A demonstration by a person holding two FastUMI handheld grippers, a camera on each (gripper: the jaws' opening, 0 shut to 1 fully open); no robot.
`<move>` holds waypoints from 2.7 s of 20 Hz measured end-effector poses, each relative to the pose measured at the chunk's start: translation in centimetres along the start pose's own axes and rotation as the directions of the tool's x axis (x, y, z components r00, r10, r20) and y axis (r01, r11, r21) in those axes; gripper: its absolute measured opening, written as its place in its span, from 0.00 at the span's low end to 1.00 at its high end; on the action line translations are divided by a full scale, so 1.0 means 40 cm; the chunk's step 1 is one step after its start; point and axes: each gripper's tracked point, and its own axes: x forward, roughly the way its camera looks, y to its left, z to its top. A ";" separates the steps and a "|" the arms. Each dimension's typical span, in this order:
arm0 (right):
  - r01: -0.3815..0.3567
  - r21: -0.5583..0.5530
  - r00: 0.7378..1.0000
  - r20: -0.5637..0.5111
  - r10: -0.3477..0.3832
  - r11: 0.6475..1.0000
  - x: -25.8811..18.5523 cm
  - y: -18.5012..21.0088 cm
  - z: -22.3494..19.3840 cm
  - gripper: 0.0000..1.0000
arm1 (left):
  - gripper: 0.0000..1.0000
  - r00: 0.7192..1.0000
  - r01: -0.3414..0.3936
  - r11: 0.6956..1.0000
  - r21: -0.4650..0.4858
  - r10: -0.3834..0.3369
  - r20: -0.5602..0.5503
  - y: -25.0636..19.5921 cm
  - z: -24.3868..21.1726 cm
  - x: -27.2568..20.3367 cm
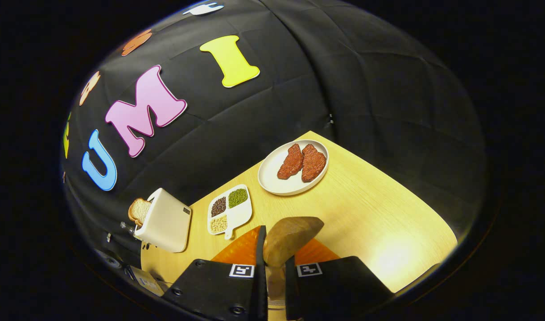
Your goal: Close the left gripper, press the button to open the rice cooker; take a wooden spoon from the chopstick holder with the right hand, scoop a spoonful of rice and pour it into the rice cooker, then put the wooden spoon back into the chopstick holder.
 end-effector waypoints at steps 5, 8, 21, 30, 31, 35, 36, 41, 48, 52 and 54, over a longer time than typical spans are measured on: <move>-0.032 -0.077 0.991 0.126 0.041 0.997 -0.100 0.087 0.095 0.19 | 0.95 0.999 0.035 0.999 0.016 -0.035 0.019 0.011 0.021 0.001; -0.072 -0.070 0.979 0.187 0.084 0.995 -0.181 0.153 0.149 0.19 | 0.95 0.997 0.064 0.997 0.037 -0.065 0.037 0.033 0.036 -0.001; -0.297 -0.181 0.946 0.079 0.315 0.938 -0.351 0.487 -0.067 0.19 | 0.95 0.983 0.182 0.983 0.025 -0.182 -0.005 0.179 0.011 0.027; -0.220 -0.302 0.971 0.026 0.239 0.928 -0.259 0.478 -0.271 0.19 | 0.95 0.981 0.190 0.981 0.049 -0.188 -0.044 0.279 -0.033 0.072; -0.205 -0.321 0.973 0.036 0.229 0.924 -0.250 0.471 -0.280 0.20 | 0.95 0.983 0.179 0.983 0.047 -0.177 -0.045 0.297 -0.036 0.074; -0.186 -0.354 0.978 0.019 0.206 0.916 -0.229 0.467 -0.351 0.20 | 0.95 0.983 0.167 0.986 0.009 -0.166 -0.073 0.345 -0.068 0.078; -0.185 -0.353 0.978 0.021 0.205 0.917 -0.232 0.477 -0.358 0.20 | 0.95 0.984 0.163 0.987 0.007 -0.162 -0.076 0.355 -0.073 0.077; -0.252 -0.306 0.968 -0.067 0.243 0.918 -0.261 0.557 -0.458 0.20 | 0.92 0.984 0.157 0.988 -0.011 -0.157 -0.086 0.390 -0.084 0.077; -0.295 -0.113 0.946 -0.175 0.273 0.949 -0.288 0.639 -0.530 0.20 | 0.95 0.983 0.166 0.986 -0.016 -0.166 -0.073 0.413 -0.082 0.068; -0.294 -0.044 0.939 -0.201 0.280 0.955 -0.298 0.648 -0.538 0.15 | 0.95 0.983 0.164 0.986 -0.031 -0.166 -0.078 0.430 -0.091 0.063; -0.278 0.002 0.939 -0.210 0.273 0.960 -0.301 0.634 -0.537 0.20 | 0.95 0.983 0.164 0.986 -0.035 -0.166 -0.080 0.435 -0.094 0.059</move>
